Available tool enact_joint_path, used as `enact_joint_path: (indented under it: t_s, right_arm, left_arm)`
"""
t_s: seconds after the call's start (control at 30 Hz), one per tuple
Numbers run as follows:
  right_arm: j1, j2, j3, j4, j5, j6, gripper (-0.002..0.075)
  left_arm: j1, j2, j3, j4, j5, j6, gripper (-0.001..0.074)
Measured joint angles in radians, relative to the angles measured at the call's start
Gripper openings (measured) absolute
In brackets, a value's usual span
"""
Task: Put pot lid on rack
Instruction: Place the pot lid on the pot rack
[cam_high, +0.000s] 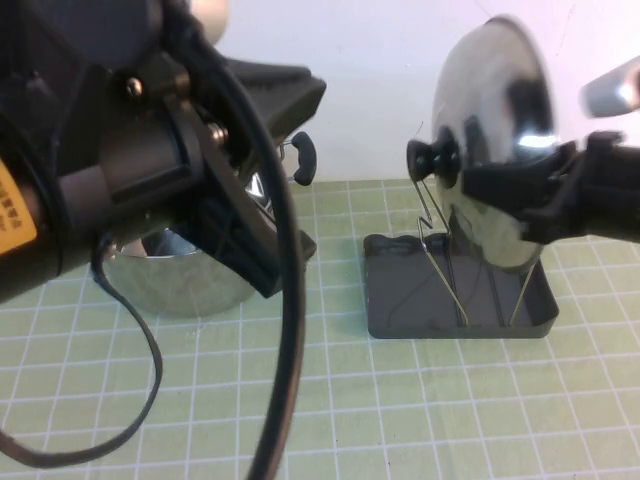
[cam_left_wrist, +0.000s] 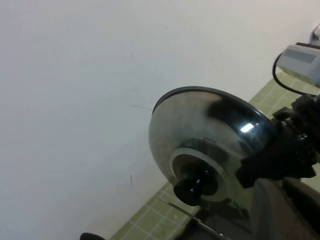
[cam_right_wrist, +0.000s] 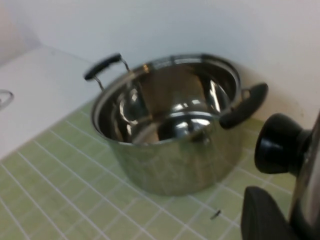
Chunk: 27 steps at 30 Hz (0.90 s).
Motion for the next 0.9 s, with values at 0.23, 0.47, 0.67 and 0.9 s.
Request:
enact_joint_path:
  t_s: [0.23, 0.47, 0.67, 0.9]
  right_arm:
    - [0.016, 0.135, -0.029, 0.006, -0.035, -0.088, 0.0112]
    - [0.016, 0.207, -0.03, 0.01, -0.054, -0.17, 0.0119]
    - [0.016, 0.21, -0.04, 0.021, -0.053, -0.197, 0.0365]
    - [-0.017, 0.153, -0.051, 0.021, -0.073, -0.222, 0.0531]
  left_arm:
    - [0.0, 0.0, 0.033, 0.0, 0.014, -0.03, 0.0002]
    - [0.0, -0.047, 0.112, 0.16, 0.025, -0.191, 0.0002]
    - [0.0, -0.139, 0.181, 0.414, 0.083, -0.431, 0.0002]
    - [0.0, -0.297, 0.266, 0.708, 0.244, -0.642, 0.0001]
